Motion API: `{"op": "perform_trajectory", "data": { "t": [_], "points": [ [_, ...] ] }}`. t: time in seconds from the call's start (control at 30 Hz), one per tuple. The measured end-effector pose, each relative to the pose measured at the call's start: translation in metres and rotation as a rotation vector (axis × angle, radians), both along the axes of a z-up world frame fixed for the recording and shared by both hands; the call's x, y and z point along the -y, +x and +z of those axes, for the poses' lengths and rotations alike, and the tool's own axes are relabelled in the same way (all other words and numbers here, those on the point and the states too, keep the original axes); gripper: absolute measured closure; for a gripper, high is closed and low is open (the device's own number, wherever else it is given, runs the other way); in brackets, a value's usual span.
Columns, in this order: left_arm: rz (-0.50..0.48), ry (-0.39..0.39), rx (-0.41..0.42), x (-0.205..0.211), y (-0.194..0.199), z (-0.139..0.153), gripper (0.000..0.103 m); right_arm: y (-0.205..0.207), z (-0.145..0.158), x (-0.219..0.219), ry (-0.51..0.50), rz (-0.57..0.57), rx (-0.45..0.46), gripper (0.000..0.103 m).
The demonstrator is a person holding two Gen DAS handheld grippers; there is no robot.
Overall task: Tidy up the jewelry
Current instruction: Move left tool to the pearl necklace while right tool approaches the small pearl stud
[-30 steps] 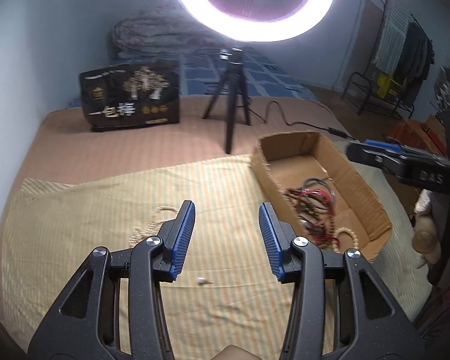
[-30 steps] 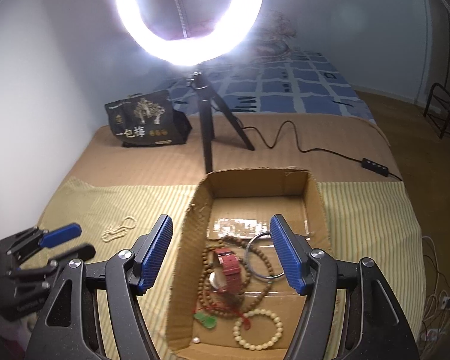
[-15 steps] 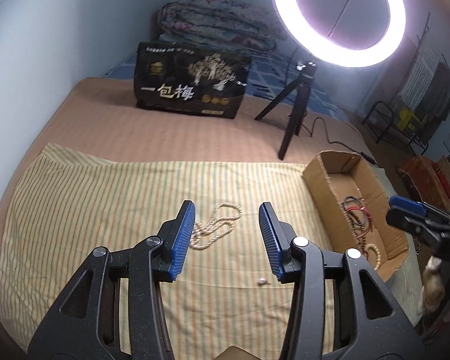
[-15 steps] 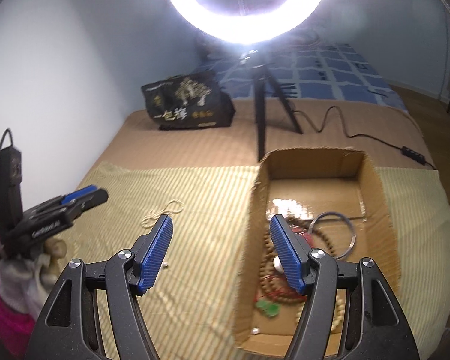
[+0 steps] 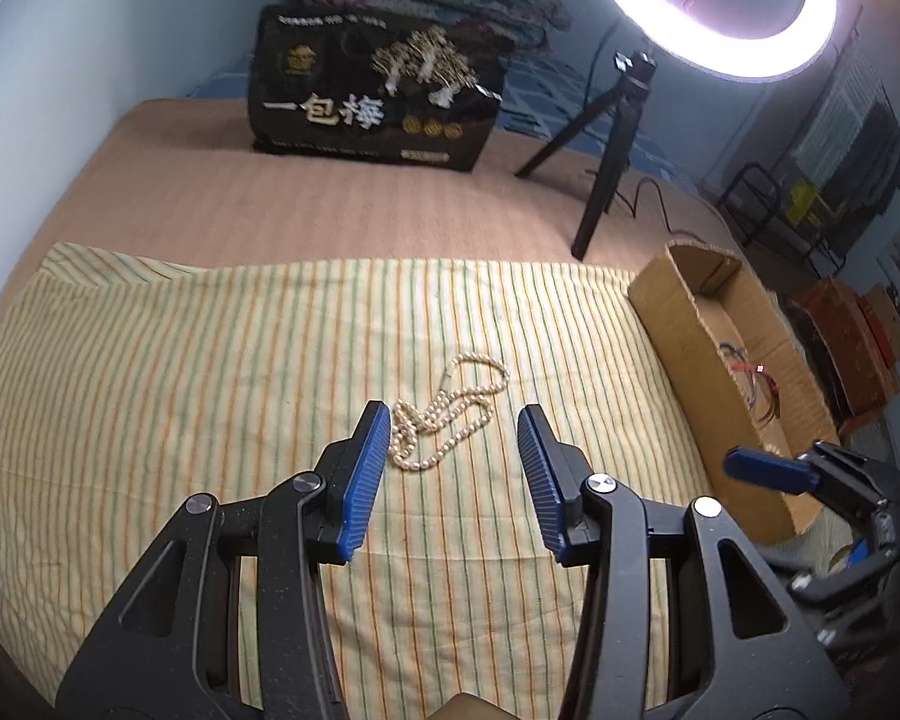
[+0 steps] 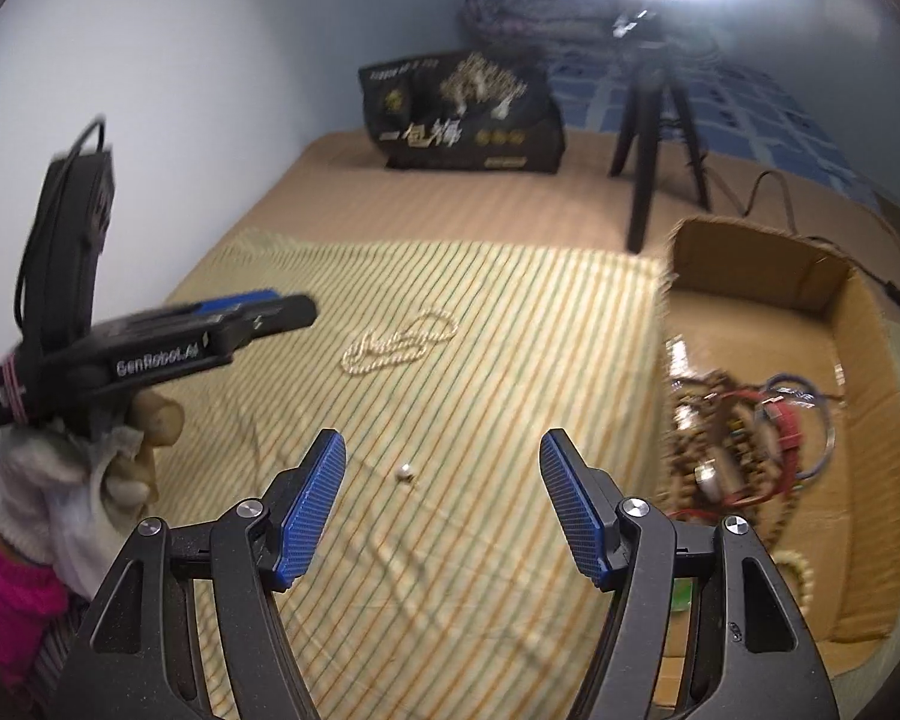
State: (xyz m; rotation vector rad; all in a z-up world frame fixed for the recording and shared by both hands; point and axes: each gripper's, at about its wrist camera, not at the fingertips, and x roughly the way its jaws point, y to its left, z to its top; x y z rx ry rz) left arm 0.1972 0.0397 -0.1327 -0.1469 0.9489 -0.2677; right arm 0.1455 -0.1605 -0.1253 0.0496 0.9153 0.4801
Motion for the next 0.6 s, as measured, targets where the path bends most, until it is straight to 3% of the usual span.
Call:
{"op": "perform_trajectory", "data": {
  "t": [0.23,0.37,0.6],
  "points": [
    [-0.081,0.1,-0.041,0.017,0.005,-0.026,0.058,-0.003,-0.024,-0.027,-0.063,0.073,-0.016,0.037],
    [-0.096,0.146,-0.054,0.023,0.009,-0.037,0.058,-0.003,-0.034,-0.035,-0.091,0.103,-0.026,0.045],
    [-0.119,0.181,-0.047,0.032,0.02,-0.046,0.058,0.005,-0.044,-0.036,-0.108,0.114,-0.036,0.05]
  ]
}}
